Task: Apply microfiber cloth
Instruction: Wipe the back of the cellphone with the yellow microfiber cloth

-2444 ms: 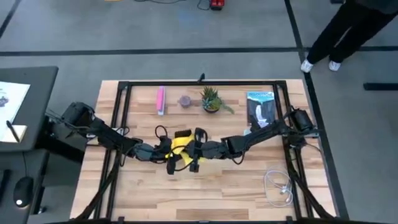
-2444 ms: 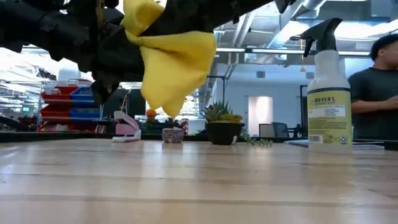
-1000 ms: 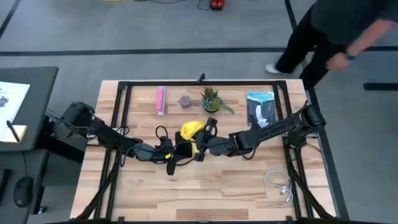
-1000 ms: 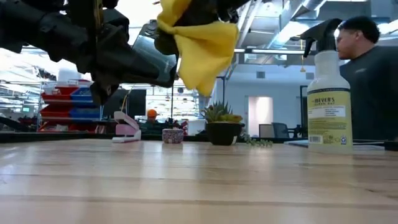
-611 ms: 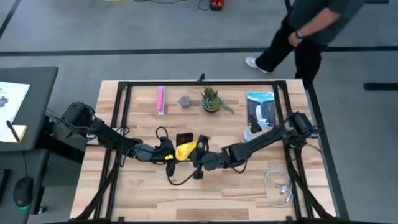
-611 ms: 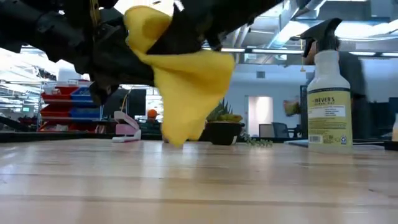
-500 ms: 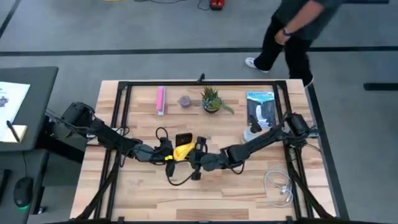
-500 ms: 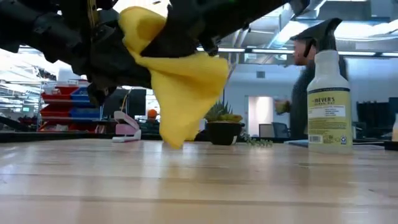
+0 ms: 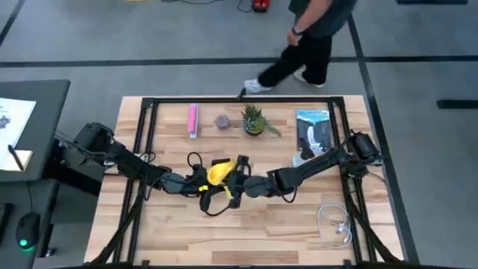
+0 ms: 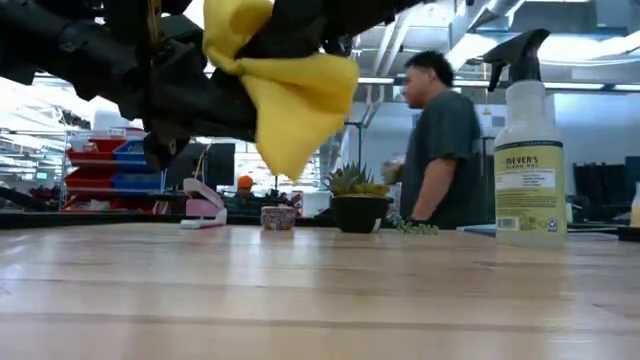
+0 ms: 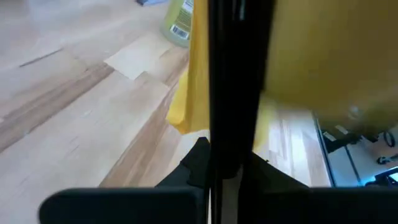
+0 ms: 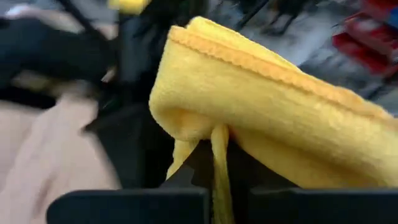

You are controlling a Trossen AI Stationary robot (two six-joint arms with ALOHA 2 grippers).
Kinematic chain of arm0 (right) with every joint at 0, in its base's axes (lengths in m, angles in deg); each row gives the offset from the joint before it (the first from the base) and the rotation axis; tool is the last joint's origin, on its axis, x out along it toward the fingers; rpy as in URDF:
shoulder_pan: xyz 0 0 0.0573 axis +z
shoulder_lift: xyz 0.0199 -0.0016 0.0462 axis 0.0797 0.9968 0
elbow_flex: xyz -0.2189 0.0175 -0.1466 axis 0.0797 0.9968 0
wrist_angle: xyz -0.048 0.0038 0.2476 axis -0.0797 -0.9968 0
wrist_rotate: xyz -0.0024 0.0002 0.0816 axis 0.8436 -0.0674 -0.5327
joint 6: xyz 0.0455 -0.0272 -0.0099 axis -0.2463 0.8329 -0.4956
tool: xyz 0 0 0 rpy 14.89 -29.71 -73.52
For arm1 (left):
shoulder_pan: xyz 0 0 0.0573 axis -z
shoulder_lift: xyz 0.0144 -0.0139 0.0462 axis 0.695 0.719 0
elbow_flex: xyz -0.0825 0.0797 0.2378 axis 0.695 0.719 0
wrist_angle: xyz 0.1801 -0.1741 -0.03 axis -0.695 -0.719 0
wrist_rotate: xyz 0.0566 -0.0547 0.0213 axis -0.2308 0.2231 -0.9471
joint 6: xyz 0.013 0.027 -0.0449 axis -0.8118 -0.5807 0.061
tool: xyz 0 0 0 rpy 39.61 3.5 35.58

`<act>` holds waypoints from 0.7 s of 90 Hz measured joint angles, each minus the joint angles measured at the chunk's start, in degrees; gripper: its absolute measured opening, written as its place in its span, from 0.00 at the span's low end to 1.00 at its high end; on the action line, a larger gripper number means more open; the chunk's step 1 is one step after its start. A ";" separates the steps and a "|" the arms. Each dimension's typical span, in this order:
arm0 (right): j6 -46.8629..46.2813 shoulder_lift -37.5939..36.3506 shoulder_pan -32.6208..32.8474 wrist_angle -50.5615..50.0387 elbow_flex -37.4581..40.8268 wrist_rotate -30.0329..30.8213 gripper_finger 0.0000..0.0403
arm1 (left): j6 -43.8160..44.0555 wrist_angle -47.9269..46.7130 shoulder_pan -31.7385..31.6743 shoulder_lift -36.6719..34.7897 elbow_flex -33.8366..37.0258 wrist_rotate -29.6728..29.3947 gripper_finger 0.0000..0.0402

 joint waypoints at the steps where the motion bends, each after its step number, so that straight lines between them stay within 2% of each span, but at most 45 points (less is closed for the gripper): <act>1: -0.28 0.00 0.01 -0.75 0.00 -0.43 0.00 | 0.05 0.01 0.00 0.00 0.00 0.00 0.03; 10: -1.48 0.02 0.60 -6.83 0.00 -0.19 0.00 | 0.02 -0.49 -0.03 0.00 0.00 -0.39 0.03; 20: -1.31 -0.44 1.82 -11.15 0.02 8.80 0.00 | -0.08 -0.36 -0.11 0.00 0.02 -1.40 0.03; 26: -1.26 -0.86 1.96 -10.83 0.12 11.98 0.00 | 0.29 -0.36 -0.11 0.00 0.02 -1.66 0.03; 40: 0.28 -2.22 1.47 -5.79 0.11 13.43 0.00 | 0.04 -0.25 -0.06 -0.02 0.02 -0.76 0.03; 47: 0.05 -2.23 1.35 -3.78 0.15 10.98 0.00 | -0.03 -0.44 -0.03 -0.02 0.02 -0.44 0.03; 56: 0.40 -2.11 1.18 -5.64 0.05 -0.19 0.00 | -0.37 -0.53 0.07 -0.02 0.02 0.30 0.03; 63: 0.03 -1.78 1.83 -11.69 0.06 -0.98 0.00 | -0.04 -1.37 0.05 -0.02 0.02 0.02 0.03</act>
